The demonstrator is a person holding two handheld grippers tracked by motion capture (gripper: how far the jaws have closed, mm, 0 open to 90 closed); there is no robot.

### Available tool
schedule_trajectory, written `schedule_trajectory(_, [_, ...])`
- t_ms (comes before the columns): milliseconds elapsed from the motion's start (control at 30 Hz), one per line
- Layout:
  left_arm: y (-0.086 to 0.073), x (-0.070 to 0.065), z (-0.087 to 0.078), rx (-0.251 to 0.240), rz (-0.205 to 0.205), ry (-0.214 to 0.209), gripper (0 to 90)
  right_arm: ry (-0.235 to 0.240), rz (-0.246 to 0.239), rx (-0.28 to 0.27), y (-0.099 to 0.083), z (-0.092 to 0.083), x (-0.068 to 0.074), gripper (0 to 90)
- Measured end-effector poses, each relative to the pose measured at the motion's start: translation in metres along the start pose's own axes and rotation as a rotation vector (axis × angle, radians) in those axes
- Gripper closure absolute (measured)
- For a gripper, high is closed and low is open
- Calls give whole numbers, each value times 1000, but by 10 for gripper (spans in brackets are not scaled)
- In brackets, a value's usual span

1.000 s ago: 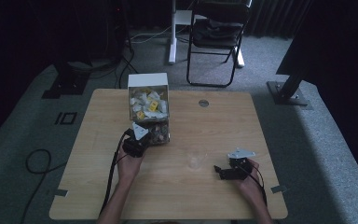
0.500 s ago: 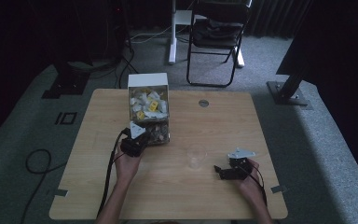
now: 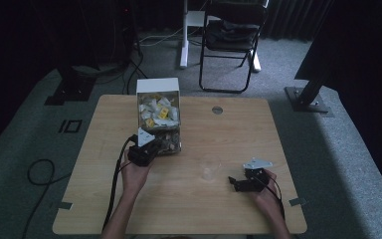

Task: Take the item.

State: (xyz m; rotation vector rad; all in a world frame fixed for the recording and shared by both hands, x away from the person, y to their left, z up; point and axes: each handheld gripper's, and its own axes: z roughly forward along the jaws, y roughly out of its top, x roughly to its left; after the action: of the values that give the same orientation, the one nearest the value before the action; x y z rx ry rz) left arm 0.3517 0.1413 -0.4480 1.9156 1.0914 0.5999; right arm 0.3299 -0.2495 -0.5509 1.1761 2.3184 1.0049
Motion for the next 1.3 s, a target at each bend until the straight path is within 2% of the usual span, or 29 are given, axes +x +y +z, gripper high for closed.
schedule_trajectory(300, [5, -2, -7, -16, 12, -28, 900, 0, 0, -1, 0, 0, 0, 142])
schedule_trajectory(500, [12, -4, -12, -21, 14, -73, 900, 0, 0, -1, 0, 0, 0, 141])
schedule_trajectory(633, [15, -6, -14, -26, 19, -89, 900, 0, 0, -1, 0, 0, 0, 141])
schedule_trajectory(933, [22, -11, -19, -42, 32, -114, 900, 0, 0, -1, 0, 0, 0, 141])
schedule_trajectory(1300, [30, -16, -22, -58, 30, -149, 900, 0, 0, -1, 0, 0, 0, 141])
